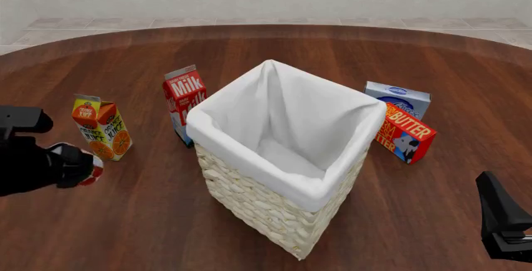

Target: Pick up the tomato sauce, and put it in the basket.

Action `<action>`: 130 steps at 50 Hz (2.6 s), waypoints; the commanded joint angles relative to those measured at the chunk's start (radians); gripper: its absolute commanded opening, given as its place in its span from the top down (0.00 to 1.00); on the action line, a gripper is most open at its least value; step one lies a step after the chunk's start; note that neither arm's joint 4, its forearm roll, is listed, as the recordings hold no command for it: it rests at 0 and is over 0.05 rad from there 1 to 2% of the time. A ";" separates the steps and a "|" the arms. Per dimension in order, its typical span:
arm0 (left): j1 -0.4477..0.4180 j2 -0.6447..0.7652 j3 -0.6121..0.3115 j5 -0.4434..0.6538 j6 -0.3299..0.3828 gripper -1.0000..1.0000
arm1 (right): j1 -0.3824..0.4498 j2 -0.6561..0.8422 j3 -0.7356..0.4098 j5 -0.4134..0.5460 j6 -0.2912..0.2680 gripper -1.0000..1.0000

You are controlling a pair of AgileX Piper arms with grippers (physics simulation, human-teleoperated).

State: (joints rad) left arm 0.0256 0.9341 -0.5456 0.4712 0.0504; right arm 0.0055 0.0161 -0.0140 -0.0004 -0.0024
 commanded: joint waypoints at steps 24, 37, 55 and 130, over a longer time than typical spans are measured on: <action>-0.275 -0.158 -0.271 0.245 -0.128 1.00 | 0.000 0.000 0.000 0.000 0.000 0.00; -0.321 -0.121 -0.425 0.337 -0.115 1.00 | 0.002 -0.007 -0.007 0.013 0.000 0.00; -0.419 -0.028 -0.664 0.444 -0.112 1.00 | 0.002 -0.007 -0.009 0.016 0.000 0.00; -0.676 0.265 -0.876 0.412 -0.097 1.00 | 0.002 -0.007 -0.006 0.013 0.000 0.00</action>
State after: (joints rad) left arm -0.6272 1.1660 -1.4024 0.9049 -0.0561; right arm 0.0076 0.0094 -0.0201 0.0126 -0.0024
